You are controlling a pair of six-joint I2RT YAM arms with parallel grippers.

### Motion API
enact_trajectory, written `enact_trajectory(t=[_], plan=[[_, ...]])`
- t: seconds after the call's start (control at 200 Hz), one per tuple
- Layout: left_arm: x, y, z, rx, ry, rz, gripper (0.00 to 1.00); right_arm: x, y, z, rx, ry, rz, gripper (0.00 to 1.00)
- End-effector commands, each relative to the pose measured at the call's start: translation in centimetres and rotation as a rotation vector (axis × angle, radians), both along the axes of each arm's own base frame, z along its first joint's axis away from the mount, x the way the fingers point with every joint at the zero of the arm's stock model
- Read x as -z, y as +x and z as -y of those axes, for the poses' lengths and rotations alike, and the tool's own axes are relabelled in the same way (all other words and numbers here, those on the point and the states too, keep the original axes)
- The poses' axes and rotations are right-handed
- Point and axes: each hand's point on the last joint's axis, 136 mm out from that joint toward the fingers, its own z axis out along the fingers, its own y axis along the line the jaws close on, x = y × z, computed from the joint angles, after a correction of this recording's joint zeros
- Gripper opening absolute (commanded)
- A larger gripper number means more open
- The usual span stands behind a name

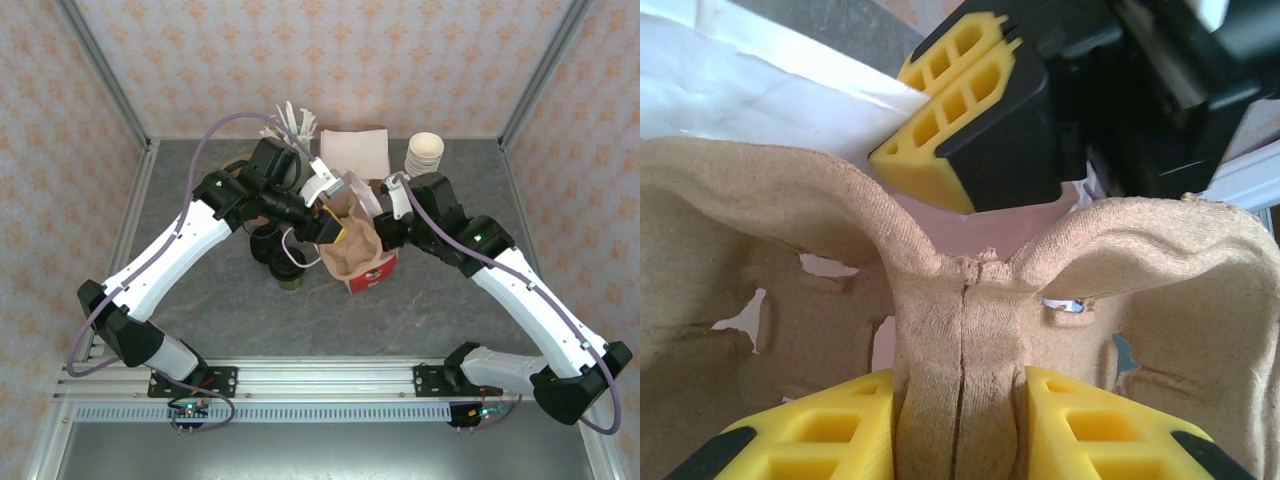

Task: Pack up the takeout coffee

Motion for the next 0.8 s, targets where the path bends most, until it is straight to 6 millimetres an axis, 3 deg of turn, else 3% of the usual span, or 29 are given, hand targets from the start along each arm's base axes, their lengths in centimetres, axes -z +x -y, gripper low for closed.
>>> enact_trajectory(t=[0.0, 0.5, 0.791], plan=[[-0.4, 0.3, -0.9, -0.008, 0.014, 0.020, 0.31, -0.7, -0.9, -0.5, -0.032, 0.044, 0.001, 0.00], [2.8, 3.5, -1.2, -0.118, 0.105, 0.002, 0.32, 0.8, -4.2, -2.1, -0.153, 0.121, -0.147, 0.00], [4.8, 4.0, -2.1, -0.136, 0.187, 0.013, 0.31, 1.1, -4.3, -2.0, -0.153, 0.137, -0.175, 0.01]])
